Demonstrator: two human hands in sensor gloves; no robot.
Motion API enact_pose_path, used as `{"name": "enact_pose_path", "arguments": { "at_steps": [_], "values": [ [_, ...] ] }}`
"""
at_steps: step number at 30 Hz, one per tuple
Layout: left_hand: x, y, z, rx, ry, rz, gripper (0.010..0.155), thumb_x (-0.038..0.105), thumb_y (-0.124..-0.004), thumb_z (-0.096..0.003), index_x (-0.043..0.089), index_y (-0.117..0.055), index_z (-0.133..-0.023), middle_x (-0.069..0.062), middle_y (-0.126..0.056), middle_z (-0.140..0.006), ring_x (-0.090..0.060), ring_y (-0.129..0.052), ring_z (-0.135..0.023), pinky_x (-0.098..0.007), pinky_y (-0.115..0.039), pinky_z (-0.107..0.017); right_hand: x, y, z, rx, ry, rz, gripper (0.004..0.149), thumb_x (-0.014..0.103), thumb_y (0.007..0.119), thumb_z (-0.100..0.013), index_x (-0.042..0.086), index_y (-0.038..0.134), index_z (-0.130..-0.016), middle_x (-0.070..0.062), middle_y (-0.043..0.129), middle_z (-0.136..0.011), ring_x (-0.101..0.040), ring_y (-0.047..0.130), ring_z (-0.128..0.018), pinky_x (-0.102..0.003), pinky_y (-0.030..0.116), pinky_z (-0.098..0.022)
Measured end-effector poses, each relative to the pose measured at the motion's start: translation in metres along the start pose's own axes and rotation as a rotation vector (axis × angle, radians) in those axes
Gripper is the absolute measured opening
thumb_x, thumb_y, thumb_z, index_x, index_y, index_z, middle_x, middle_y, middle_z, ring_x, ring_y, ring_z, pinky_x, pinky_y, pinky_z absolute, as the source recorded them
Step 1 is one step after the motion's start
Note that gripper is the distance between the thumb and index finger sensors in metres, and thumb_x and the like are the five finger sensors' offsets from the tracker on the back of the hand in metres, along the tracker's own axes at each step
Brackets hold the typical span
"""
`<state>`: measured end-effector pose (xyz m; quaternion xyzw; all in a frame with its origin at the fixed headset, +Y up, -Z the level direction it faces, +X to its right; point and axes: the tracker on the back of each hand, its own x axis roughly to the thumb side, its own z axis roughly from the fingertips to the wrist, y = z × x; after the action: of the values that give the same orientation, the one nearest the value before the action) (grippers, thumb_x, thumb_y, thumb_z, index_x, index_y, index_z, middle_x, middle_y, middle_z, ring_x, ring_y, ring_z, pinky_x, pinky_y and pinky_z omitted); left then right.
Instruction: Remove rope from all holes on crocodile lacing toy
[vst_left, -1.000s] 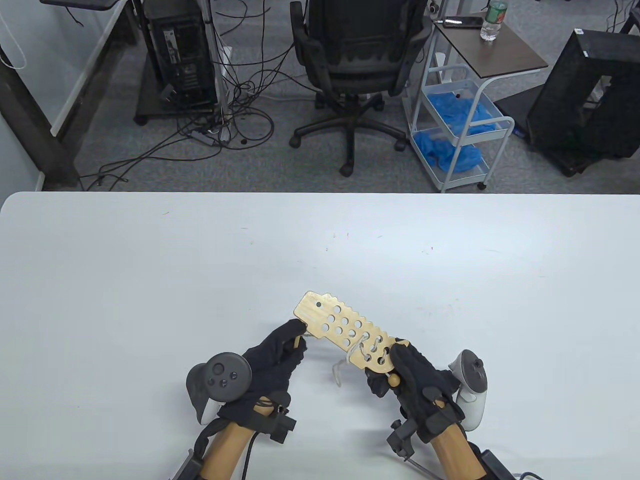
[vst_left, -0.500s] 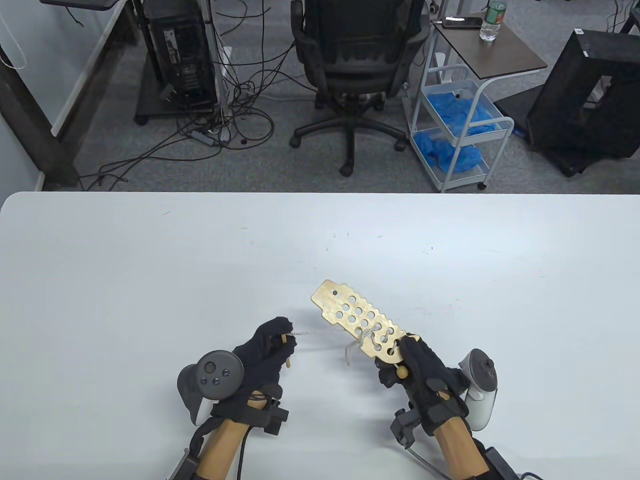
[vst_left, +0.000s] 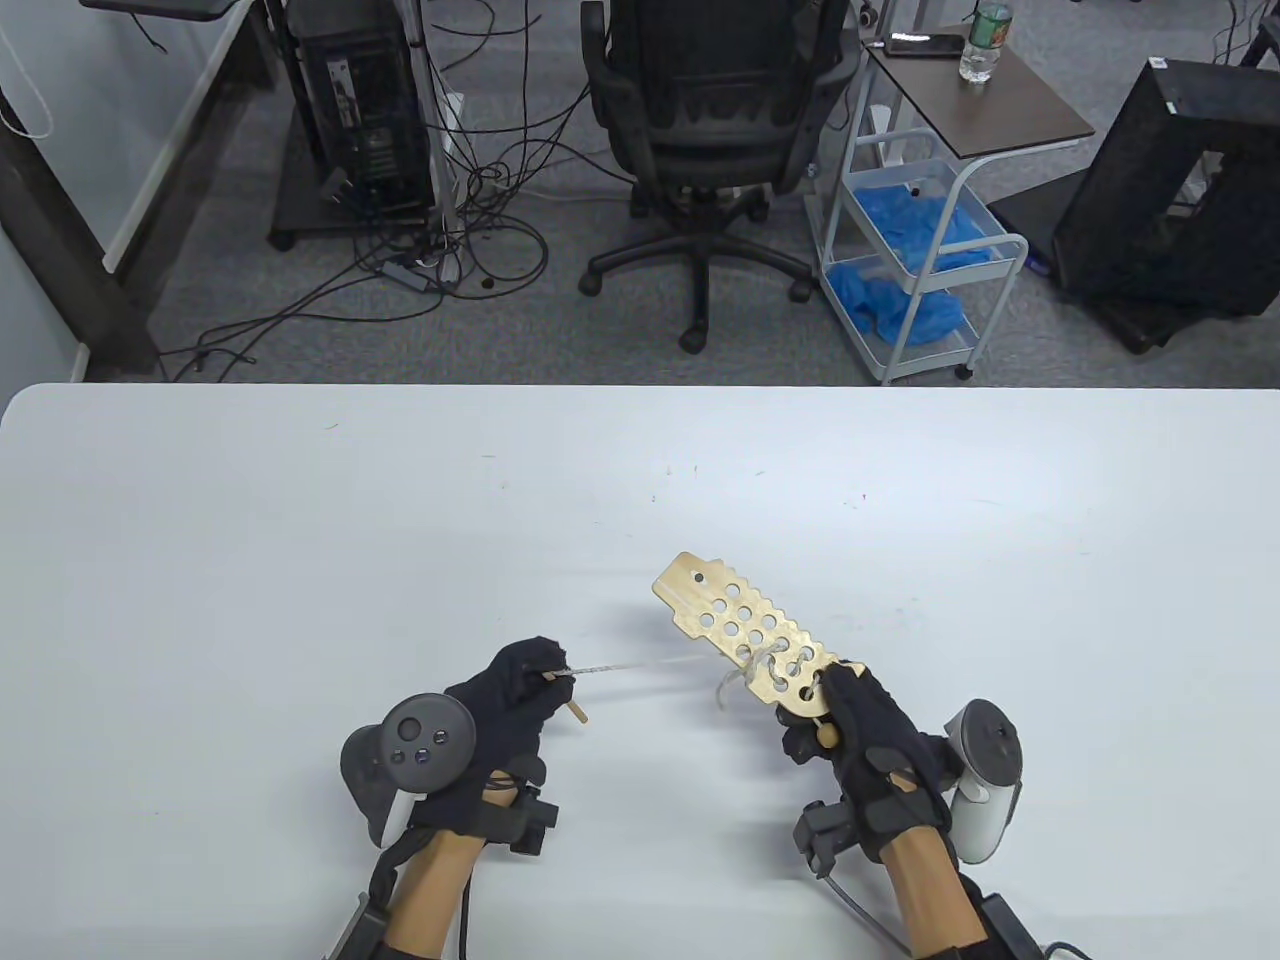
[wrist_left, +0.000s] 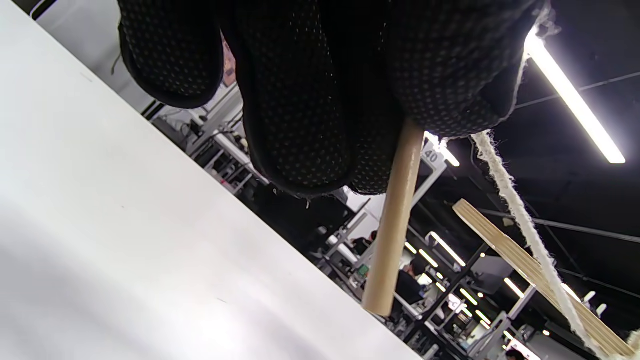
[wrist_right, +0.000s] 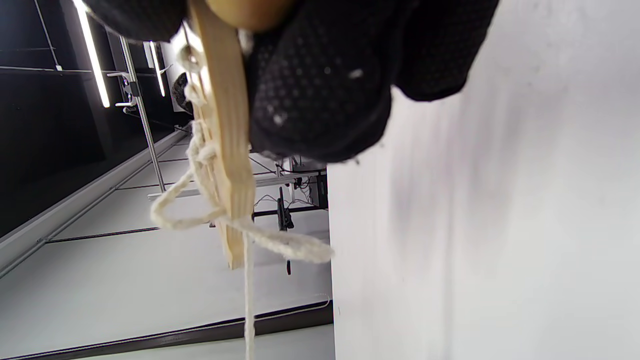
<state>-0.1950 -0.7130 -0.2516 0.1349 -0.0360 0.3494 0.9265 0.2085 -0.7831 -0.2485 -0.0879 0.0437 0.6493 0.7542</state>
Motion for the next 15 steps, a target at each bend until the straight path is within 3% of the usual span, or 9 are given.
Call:
{"name": "enact_pose_path", "arguments": {
  "at_steps": [15],
  "values": [
    [-0.002,0.0,-0.003,0.01,0.006,-0.053,0.042,0.045,-0.09,-0.0387,0.042,-0.089,-0.08,0.009,-0.11,-0.065,-0.01,-0.108,-0.051,-0.049,-0.084,-0.057,-0.003,-0.016,0.0,-0.111,-0.004,0.03,0.047,0.046,0.074,-0.049,0.012,0.077,-0.082,-0.009,0.098,-0.062,-0.021,0.102,-0.032,-0.052,0.08,-0.051]
  ]
}}
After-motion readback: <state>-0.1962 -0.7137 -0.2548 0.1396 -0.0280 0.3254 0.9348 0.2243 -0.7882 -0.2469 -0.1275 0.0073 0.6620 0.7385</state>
